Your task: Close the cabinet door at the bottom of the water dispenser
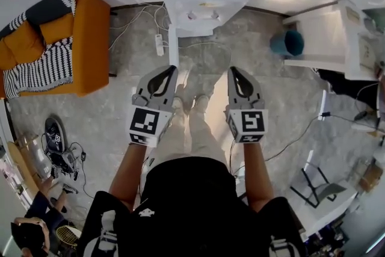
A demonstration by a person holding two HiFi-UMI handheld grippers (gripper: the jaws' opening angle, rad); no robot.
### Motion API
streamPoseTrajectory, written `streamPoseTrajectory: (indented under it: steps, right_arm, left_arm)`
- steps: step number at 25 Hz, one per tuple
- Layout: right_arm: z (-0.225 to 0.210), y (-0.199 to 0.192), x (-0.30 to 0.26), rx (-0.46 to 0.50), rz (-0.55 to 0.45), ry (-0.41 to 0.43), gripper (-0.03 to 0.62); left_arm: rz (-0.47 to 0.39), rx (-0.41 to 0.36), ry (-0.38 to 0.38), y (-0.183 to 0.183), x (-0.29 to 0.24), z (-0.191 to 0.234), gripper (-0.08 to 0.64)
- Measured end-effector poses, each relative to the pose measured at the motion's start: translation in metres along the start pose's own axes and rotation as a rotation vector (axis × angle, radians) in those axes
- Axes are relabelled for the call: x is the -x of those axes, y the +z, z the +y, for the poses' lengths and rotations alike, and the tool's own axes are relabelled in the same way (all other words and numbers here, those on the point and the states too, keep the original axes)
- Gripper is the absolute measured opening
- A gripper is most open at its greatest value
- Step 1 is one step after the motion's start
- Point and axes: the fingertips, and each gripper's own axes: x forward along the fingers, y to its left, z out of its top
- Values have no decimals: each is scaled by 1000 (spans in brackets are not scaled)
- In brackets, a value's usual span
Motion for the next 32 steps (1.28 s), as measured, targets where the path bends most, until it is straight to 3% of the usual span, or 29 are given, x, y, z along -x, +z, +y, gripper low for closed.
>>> streamPoseTrajectory:
  steps: [10,14,22,32]
  right_arm:
    - [-7,-66,-26,-24,103,62,35]
    - [-4,-88,-35,-41,125,86,35]
    - [-3,-133,-58,-48,171,109,34]
    - [3,-200,-79,-89,250,127,35]
  left_arm:
    - [118,35,-5,-75,-34,-5,11]
    - [134,88,-8,-97,-40,-6,11]
    - [178,97,9,-141,-60,11,11]
    - [210,188,11,-207,-84,19,11]
